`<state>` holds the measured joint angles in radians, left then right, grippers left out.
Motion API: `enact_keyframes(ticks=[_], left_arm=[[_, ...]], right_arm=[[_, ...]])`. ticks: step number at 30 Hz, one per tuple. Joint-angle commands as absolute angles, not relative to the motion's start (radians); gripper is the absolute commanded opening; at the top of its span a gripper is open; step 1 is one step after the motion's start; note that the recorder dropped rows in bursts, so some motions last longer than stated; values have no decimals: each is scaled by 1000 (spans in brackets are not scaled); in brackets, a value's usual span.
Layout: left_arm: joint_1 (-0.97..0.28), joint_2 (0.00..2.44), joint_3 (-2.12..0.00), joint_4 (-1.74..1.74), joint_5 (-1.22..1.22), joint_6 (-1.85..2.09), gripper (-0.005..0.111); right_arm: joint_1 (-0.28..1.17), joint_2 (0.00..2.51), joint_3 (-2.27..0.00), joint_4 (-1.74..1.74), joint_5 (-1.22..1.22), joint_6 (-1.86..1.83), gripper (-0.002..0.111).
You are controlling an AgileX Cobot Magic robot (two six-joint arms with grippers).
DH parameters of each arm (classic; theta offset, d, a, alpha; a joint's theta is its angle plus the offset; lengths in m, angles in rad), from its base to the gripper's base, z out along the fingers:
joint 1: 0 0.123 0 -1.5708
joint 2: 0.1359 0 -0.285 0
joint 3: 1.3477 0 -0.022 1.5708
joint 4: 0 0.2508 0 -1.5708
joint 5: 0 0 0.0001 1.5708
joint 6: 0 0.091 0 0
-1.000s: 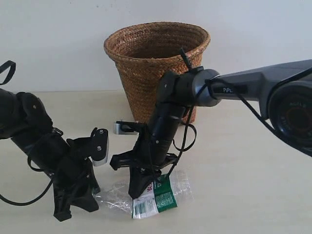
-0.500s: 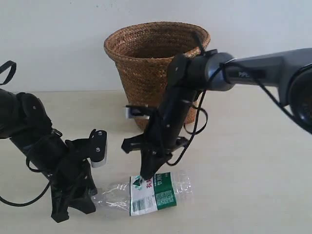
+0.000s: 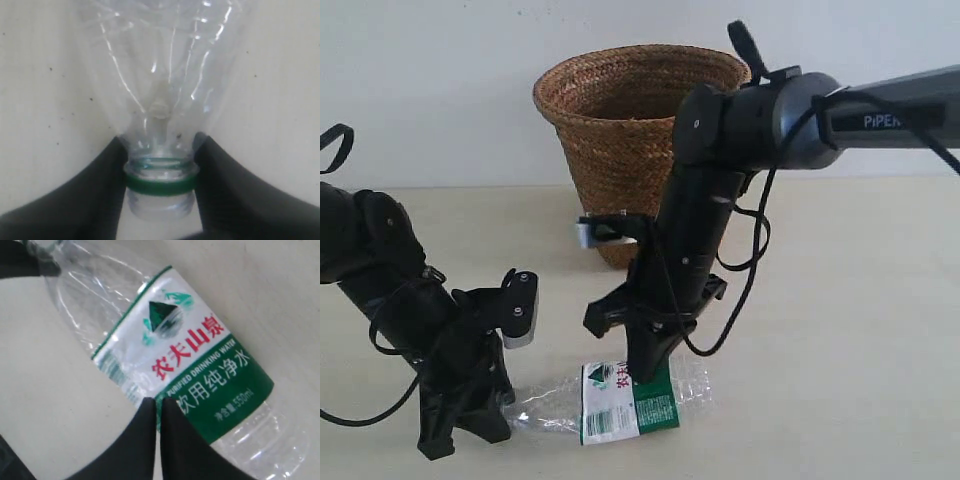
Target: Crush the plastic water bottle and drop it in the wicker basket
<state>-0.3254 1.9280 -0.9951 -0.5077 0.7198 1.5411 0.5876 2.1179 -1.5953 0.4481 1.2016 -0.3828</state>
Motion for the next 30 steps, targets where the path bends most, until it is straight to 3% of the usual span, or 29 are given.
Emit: enact_keyframes(ticks=[1,7,30], left_arm=[[-325,1933,-989,-496,730,1536,4],[-325,1933,-989,-496,730,1536,4],[-325,1933,-989,-496,730,1533,4]], right_arm=[[587,2107,-1541,379,1106,-394,0],[589,2118,-1536,391,1039,-382,0],[587,2383,-1631,240,1168,-312,0]])
